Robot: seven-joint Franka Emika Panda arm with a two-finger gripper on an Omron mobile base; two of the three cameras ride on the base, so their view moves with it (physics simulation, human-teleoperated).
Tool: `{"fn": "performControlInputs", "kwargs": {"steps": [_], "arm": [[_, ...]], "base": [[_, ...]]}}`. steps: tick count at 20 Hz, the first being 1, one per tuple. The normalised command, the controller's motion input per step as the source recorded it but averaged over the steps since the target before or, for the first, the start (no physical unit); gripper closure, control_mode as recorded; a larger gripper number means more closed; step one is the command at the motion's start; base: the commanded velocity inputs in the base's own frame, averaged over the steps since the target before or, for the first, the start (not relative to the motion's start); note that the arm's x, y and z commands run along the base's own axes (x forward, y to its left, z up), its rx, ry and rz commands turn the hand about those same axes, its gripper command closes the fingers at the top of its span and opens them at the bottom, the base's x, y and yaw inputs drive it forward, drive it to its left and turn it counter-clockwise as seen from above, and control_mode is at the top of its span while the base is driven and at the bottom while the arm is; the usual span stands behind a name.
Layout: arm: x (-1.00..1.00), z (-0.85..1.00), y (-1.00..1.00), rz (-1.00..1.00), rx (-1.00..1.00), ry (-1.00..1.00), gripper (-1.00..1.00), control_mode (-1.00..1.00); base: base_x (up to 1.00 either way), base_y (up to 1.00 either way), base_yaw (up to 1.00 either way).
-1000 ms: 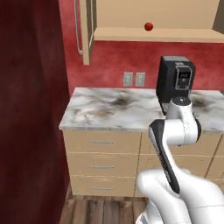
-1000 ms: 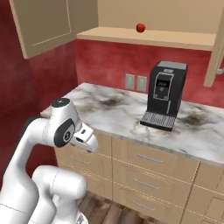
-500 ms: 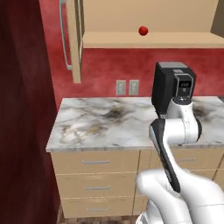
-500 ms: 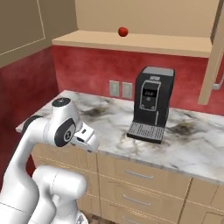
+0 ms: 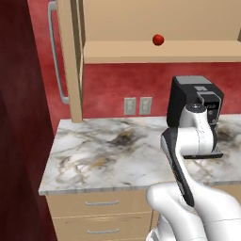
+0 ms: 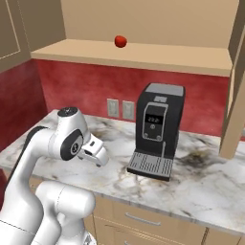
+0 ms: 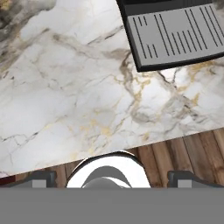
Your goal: Pick the tomatos from the cabinet and place them in one bowl. Pick the sweet potato from the sink and place it in the other bowl.
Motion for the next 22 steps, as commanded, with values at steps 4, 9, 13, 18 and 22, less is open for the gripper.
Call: {"fn": "performControlInputs", "kwargs": {"steps": [4, 9, 13, 18, 22], "arm": [[0.0, 0.0, 0.0, 0.0, 0.0, 0.0, -1.0, 1.0], [0.0, 0.0, 0.0, 0.0, 0.0, 0.0, -1.0, 1.0], [0.0, 0.0, 0.0, 0.0, 0.0, 0.0, -1.0, 1.0], [-0.04, 0.11, 0.02, 0.01, -0.01, -0.04, -1.0, -1.0], [-0.14, 0.38, 0.0, 0.0, -0.06, -0.16, -1.0, -1.0]], "base": [[0.44, 0.45, -0.05], [0.11, 0.15, -0.01], [0.0, 0.01, 0.0], [0.0, 0.0, 0.0], [0.0, 0.0, 0.0]]}}
